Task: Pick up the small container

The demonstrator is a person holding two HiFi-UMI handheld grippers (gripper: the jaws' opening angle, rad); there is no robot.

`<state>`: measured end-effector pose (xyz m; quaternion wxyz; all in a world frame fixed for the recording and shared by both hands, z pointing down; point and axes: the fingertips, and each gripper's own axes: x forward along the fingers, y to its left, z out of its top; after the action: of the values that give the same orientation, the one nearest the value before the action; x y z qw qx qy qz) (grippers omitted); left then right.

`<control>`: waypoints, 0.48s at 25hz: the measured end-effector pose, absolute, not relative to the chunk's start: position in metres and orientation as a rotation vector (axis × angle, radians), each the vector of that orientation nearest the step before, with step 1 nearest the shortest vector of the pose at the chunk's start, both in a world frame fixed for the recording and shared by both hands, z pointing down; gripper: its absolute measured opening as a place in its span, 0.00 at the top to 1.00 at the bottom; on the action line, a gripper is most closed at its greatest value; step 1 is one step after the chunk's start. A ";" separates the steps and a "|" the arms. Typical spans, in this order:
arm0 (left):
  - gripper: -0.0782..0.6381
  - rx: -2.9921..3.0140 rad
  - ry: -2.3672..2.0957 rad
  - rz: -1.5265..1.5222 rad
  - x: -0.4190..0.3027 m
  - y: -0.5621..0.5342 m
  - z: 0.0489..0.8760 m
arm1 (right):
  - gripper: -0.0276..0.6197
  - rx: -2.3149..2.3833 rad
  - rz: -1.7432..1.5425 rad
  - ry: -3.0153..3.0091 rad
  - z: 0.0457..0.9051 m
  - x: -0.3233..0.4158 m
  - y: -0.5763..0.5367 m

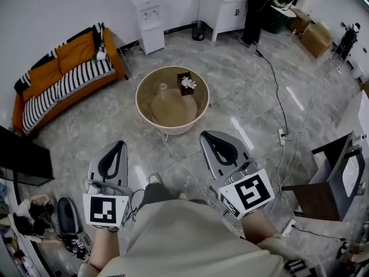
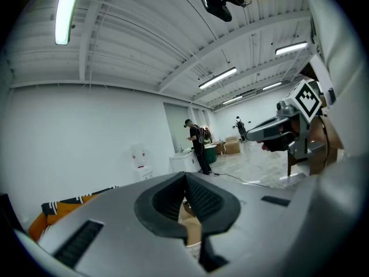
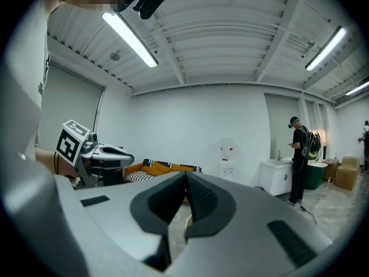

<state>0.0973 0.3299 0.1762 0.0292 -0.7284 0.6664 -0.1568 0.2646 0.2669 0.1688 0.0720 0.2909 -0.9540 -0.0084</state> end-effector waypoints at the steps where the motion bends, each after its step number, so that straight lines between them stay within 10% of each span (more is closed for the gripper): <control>1: 0.88 -2.244 2.059 -0.481 0.097 0.329 0.177 | 0.96 0.867 -0.025 -2.871 0.170 0.264 0.266; 12: 0.88 -2.229 2.064 -0.469 0.078 0.297 0.187 | 0.96 0.839 -0.023 -2.869 0.187 0.240 0.239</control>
<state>0.0781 0.2971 0.1875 0.0340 -0.7248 0.6710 -0.1524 0.2398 0.2386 0.1873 0.0760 0.2800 -0.9570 -0.0078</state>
